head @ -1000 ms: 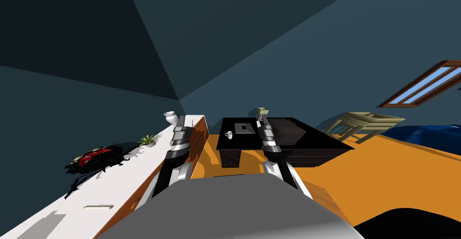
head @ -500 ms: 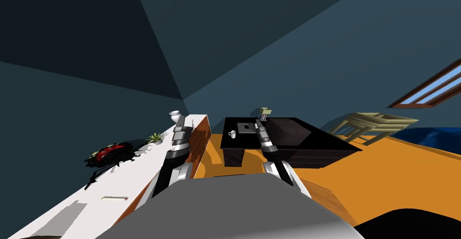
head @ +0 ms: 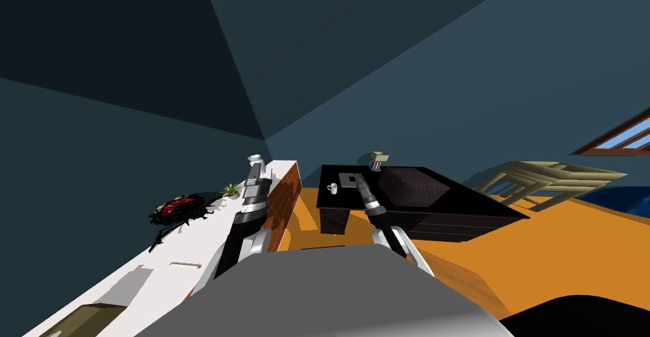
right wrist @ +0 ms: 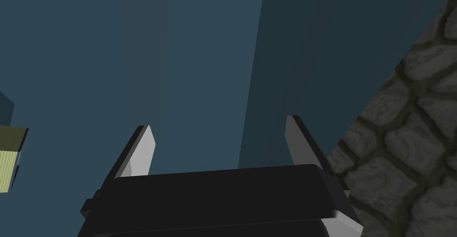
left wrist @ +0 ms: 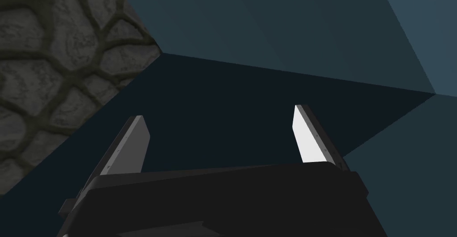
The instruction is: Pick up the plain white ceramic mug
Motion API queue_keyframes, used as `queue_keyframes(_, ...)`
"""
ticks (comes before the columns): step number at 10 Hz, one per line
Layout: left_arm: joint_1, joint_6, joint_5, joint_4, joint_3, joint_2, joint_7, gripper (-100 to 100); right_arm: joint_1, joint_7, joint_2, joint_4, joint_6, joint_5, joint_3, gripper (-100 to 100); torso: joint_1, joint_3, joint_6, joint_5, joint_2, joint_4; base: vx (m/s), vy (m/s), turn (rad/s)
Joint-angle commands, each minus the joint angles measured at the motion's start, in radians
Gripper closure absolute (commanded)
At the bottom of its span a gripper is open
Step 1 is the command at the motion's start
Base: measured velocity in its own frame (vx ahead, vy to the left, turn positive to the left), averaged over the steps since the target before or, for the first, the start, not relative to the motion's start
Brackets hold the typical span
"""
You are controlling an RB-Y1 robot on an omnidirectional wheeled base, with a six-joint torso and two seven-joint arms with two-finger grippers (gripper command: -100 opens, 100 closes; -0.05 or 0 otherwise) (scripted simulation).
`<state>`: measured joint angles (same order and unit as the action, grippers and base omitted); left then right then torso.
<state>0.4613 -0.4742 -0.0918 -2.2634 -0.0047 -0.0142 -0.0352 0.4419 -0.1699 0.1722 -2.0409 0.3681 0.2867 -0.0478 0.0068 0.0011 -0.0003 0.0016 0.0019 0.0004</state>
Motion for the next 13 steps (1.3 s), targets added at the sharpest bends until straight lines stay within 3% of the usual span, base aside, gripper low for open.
queue_keyframes(1, 0.0, 0.0, 0.0, 0.0, 0.0, 0.0, 0.0, 0, -0.009, -0.034, 0.009, 0.038, 0.003, 0.019, 0.003, -100, 0.0, 0.0, 0.0, 0.0, 0.0, 0.0, -0.015, 0.08, 0.023)
queue_keyframes(4, 0.0, 0.0, 0.0, 0.0, 0.0, 0.0, 0.0, 0, -0.034, -0.116, 0.037, 0.126, 0.006, 0.091, 0.008, -100, -0.002, 0.0, 0.0, 0.0, -0.001, 0.0, -0.014, 0.086, 0.064)
queue_keyframes(7, 0.0, 0.0, 0.0, 0.0, 0.0, 0.0, 0.0, 0, -0.048, -0.167, 0.052, 0.178, 0.008, 0.129, 0.012, -100, -0.002, -0.001, 0.0, 0.0, -0.001, 0.0, -0.01, 0.07, 0.056)
queue_keyframes(8, 0.0, 0.0, 0.0, 0.0, 0.0, 0.0, 0.0, 0, -0.062, -0.207, 0.066, 0.212, 0.011, 0.168, 0.017, -100, -0.003, 0.0, 0.0, 0.0, -0.001, 0.0, -0.018, 0.074, 0.099)
queue_keyframes(9, 0.0, 0.0, 0.0, 0.0, 0.0, 0.0, 0.0, 0, -0.062, -0.213, 0.066, 0.23, 0.011, 0.168, 0.017, -100, -0.002, 0.0, 0.0, 0.0, -0.001, 0.0, -0.009, 0.068, 0.049)
queue_keyframes(13, 0.0, 0.0, 0.0, 0.0, 0.0, 0.0, 0.0, 0, -0.108, -0.346, 0.113, 0.384, 0.021, 0.289, 0.036, -100, -0.002, -0.001, 0.001, 0.0, -0.001, 0.0, -0.006, 0.091, 0.117)
